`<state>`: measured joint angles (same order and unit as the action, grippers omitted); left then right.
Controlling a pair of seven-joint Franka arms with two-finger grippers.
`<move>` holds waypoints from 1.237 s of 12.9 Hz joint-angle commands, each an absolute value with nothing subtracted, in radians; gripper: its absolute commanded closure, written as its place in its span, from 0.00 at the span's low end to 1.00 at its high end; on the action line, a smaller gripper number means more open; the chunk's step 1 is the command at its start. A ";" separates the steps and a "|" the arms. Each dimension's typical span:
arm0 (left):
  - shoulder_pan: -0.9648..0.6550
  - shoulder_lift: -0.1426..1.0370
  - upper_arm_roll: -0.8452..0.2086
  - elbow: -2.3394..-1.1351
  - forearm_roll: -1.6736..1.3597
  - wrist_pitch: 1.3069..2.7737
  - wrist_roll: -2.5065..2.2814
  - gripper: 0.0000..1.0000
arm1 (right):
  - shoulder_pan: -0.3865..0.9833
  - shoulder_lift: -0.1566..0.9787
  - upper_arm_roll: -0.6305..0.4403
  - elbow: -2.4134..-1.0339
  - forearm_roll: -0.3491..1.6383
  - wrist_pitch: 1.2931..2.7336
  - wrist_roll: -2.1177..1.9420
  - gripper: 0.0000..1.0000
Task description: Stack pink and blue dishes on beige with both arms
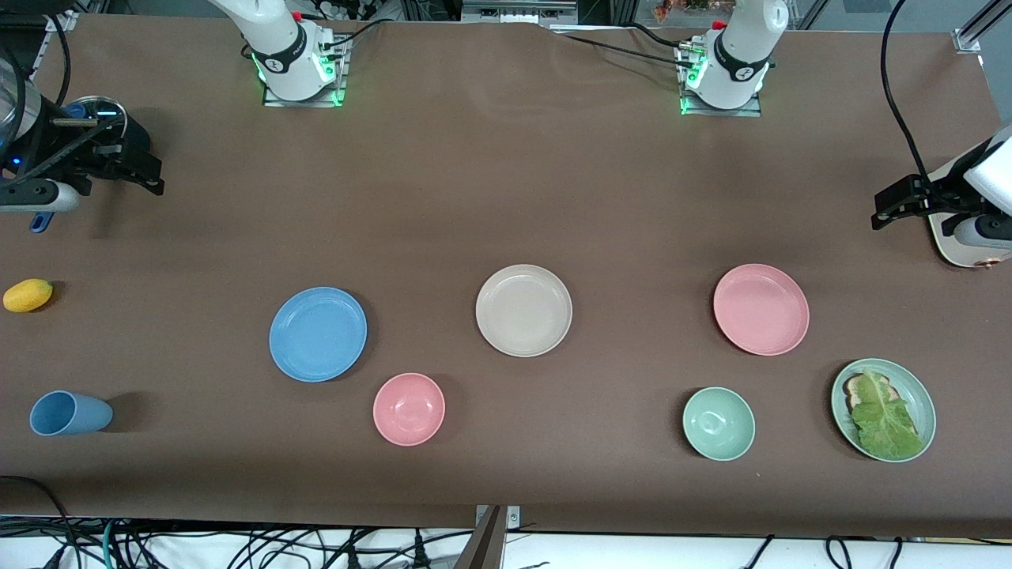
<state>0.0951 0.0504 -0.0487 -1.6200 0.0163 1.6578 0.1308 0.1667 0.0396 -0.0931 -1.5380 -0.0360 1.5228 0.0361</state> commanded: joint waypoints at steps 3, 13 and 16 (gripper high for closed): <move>0.094 0.052 -0.046 -1.617 -0.005 1.660 0.156 0.00 | 0.158 0.043 -0.087 -1.520 -0.038 1.500 0.052 0.00; 0.094 0.052 -0.046 -1.617 -0.005 1.660 0.156 0.00 | 0.156 0.048 -0.091 -1.519 -0.038 1.499 0.052 0.00; 0.094 0.052 -0.046 -1.617 -0.005 1.660 0.156 0.00 | 0.158 0.048 -0.091 -1.519 -0.038 1.499 0.055 0.00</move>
<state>0.0951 0.0511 -0.0488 -1.6200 0.0163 1.6578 0.1309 0.1642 0.0405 -0.0949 -1.5397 -0.0360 1.5164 0.0431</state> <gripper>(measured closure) 0.000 0.000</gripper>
